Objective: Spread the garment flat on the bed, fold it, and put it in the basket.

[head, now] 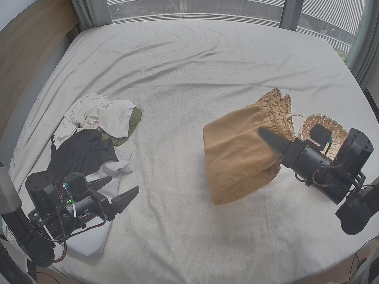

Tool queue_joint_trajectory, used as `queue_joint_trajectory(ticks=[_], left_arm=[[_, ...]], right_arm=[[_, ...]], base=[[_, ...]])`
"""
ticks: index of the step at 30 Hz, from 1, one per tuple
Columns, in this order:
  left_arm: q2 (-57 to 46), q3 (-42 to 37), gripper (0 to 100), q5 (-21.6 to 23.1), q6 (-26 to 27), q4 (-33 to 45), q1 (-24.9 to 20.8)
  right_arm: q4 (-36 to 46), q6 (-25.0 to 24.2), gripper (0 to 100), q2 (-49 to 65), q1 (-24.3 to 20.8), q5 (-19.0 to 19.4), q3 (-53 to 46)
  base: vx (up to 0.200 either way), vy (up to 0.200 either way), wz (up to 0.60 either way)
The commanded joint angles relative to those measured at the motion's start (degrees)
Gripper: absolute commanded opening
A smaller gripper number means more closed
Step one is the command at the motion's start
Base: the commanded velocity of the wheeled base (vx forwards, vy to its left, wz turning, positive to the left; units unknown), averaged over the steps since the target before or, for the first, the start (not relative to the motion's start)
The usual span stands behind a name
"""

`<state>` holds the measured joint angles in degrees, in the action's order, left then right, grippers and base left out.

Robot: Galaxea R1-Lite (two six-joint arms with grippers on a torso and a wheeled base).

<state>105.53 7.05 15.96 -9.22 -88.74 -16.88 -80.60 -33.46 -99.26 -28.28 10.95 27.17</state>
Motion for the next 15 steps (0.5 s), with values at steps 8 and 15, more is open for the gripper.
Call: queue_joint_trajectory(ticks=[8,15], left_arm=[[0.1,-0.3,100,0.0,0.0,0.0,0.0],[0.2,-1.1,100,0.1,0.0,0.0,0.1]], right_arm=[[3.6,3.4,0,5.3,3.9,0.0,1.7],[3.7,5.1,0,7.3,12.4,0.0,1.2]], base=[[0.0,0.0,0.0],[0.0,0.0,0.0]])
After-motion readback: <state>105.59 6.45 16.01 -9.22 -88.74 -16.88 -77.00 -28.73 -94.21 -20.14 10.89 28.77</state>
